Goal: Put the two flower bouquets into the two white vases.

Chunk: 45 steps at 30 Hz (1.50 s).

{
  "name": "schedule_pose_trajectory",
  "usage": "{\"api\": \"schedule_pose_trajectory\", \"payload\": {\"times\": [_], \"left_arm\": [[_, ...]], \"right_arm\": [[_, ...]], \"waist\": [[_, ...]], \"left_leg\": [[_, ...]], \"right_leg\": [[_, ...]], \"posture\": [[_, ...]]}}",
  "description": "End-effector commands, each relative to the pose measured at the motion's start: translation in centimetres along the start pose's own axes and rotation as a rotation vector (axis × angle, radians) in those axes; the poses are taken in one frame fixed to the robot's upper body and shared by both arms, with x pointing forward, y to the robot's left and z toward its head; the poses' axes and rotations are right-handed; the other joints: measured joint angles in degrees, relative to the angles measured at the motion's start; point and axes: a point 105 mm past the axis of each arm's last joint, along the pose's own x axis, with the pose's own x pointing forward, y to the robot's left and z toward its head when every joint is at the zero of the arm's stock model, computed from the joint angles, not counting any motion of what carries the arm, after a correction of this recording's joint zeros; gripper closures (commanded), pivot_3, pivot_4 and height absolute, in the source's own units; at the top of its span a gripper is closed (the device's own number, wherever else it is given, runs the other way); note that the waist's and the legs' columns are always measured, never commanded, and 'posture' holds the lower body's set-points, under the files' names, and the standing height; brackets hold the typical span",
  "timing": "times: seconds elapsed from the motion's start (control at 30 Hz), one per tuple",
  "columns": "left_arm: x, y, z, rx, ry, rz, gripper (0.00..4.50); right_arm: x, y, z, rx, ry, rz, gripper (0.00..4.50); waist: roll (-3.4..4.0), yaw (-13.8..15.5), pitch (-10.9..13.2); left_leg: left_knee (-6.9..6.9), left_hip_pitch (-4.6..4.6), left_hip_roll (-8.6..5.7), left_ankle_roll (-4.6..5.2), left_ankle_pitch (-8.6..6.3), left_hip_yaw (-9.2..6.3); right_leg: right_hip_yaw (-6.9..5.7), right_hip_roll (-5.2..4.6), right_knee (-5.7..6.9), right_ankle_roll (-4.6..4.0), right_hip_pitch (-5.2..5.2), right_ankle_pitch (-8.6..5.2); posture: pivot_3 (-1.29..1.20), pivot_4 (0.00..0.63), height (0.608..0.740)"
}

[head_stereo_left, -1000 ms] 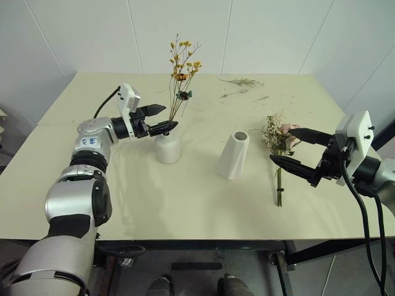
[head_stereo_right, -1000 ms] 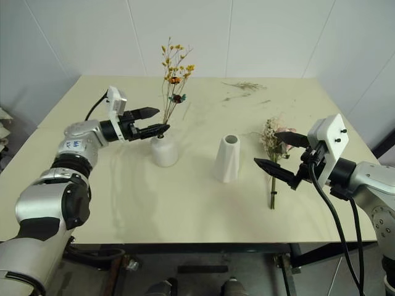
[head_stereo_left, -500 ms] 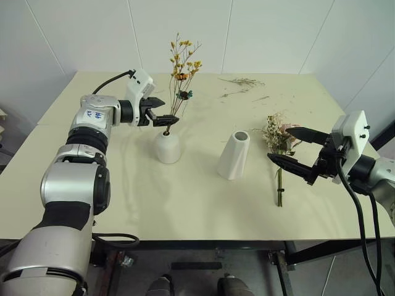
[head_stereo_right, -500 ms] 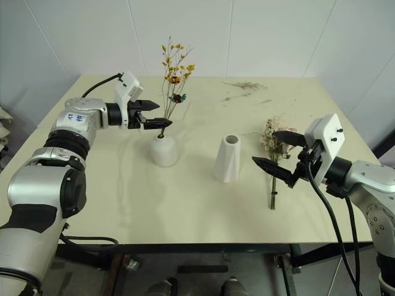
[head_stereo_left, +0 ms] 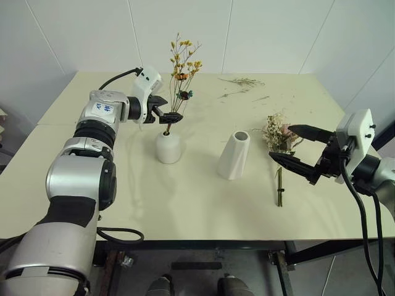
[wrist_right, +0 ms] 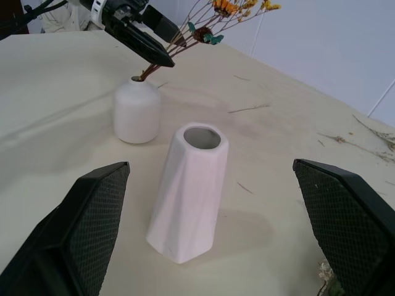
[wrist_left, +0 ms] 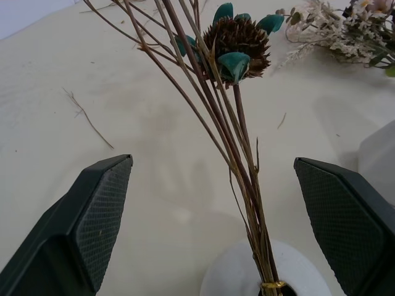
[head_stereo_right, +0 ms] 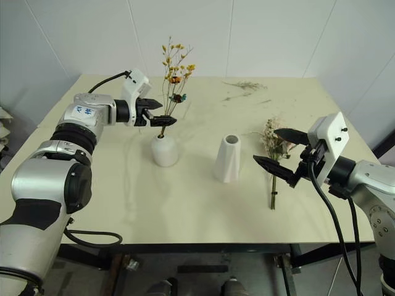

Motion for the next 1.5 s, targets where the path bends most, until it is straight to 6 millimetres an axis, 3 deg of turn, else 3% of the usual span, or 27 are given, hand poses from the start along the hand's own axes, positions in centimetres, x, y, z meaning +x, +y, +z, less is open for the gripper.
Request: {"api": "schedule_pose_trajectory", "payload": {"times": [0.03,0.47,0.6,0.97,1.5], "left_arm": [[-0.2,0.3,2.1,0.035,-0.034,0.033,0.02],[-0.6,0.7,2.7,0.034,-0.064,0.053,0.02],[-0.6,1.0,2.1,-0.034,-0.044,0.075,0.88],[-0.4,0.8,2.7,-0.002,-0.073,0.074,4.44],[-1.3,0.6,3.1,0.029,-0.084,0.008,4.47]], "right_arm": [[-0.2,0.2,1.8,-0.067,-0.034,0.002,0.00],[-0.2,0.5,2.4,-0.095,-0.023,0.037,0.00],[0.0,0.5,2.2,-0.093,-0.025,0.041,0.00],[-0.2,0.7,2.2,-0.096,-0.017,0.043,0.00],[-0.3,0.8,2.0,-0.099,-0.002,0.047,0.00]], "waist": [[0.00,0.0,0.0],[-0.01,0.0,0.0],[-0.01,0.0,0.0],[-0.01,0.0,0.0],[-0.01,0.0,0.0]], "left_leg": [[0.00,0.00,0.00,0.00,0.00,0.00],[0.00,0.00,0.00,0.00,0.00,0.00],[0.00,0.00,0.00,0.00,0.00,0.00],[0.00,0.00,0.00,0.00,0.00,0.00],[0.01,0.00,0.00,0.00,0.00,0.00]], "right_leg": [[0.00,0.00,0.00,0.00,0.00,0.00],[0.00,0.00,-0.01,0.00,0.00,0.00],[0.00,0.00,0.01,0.00,0.00,0.00],[0.00,0.00,0.01,0.00,0.00,0.00],[0.00,0.00,0.03,0.00,0.00,0.00]], "posture": [[0.00,0.150,0.740],[0.00,0.150,0.740],[0.00,0.150,0.740],[0.00,0.150,0.740],[0.00,0.150,0.740]]}}
